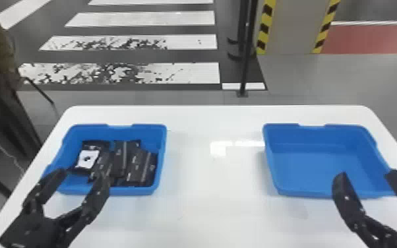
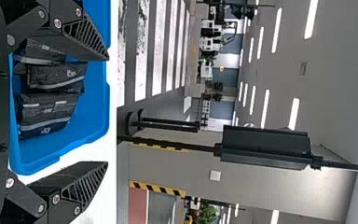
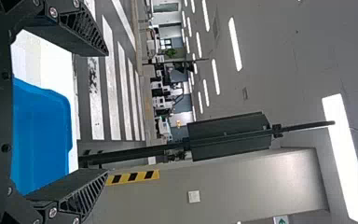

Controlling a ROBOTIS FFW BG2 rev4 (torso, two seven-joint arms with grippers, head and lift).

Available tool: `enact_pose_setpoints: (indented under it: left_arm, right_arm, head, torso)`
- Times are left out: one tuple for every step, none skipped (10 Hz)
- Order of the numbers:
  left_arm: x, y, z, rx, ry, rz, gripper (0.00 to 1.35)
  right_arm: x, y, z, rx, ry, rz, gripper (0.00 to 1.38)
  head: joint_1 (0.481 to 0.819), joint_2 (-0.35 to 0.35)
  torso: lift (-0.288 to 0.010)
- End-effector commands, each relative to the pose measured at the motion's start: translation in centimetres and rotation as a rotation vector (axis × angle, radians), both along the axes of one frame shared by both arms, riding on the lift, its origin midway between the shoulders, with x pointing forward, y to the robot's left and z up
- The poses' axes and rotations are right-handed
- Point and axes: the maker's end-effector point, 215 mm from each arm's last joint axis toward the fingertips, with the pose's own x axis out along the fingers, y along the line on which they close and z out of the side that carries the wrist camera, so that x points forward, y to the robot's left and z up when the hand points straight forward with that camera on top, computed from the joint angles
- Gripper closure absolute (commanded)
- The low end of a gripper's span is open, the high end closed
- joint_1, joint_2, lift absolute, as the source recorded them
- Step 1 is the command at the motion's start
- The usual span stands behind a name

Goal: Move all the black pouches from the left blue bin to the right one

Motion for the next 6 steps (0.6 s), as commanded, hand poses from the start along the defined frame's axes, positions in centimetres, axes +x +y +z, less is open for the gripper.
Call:
enact_pose_setpoints:
  left_arm:
    - [-0.01, 0.01, 0.0, -0.002, 0.0, 0.002, 0.26]
    - [-0.01, -0.02, 0.0, -0.002, 0.0, 0.0, 0.26]
    - [-0.01, 0.01, 0.0, -0.002, 0.0, 0.002, 0.26]
    - [-0.01, 0.01, 0.0, -0.002, 0.0, 0.002, 0.26]
    - [-0.01, -0.02, 0.07, -0.002, -0.003, 0.001, 0.26]
    - [0.0, 0.02, 0.07, -0.002, -0.003, 0.002, 0.26]
  right_arm:
    - [0.0, -0.01, 0.0, 0.0, 0.0, 0.0, 0.14]
    - [0.0, 0.08, 0.0, 0.001, 0.0, 0.001, 0.14]
    - [0.0, 0.06, 0.01, 0.003, 0.0, 0.001, 0.14]
    - [0.01, 0.08, 0.14, 0.003, -0.003, 0.001, 0.14]
    - [0.01, 0.09, 0.13, 0.001, -0.002, 0.002, 0.14]
    - [0.0, 0.06, 0.01, 0.003, 0.0, 0.001, 0.14]
  head:
    - [0.695, 0.043]
    - [0.695, 0.044]
    - [0.695, 0.044]
    - [0.695, 0.044]
    - [0.695, 0.045]
    - [0.695, 0.044]
  torso:
    - [-0.14]
    - [-0.14]
    - [-0.14]
    - [-0.14]
    - [-0.14]
    - [-0.14]
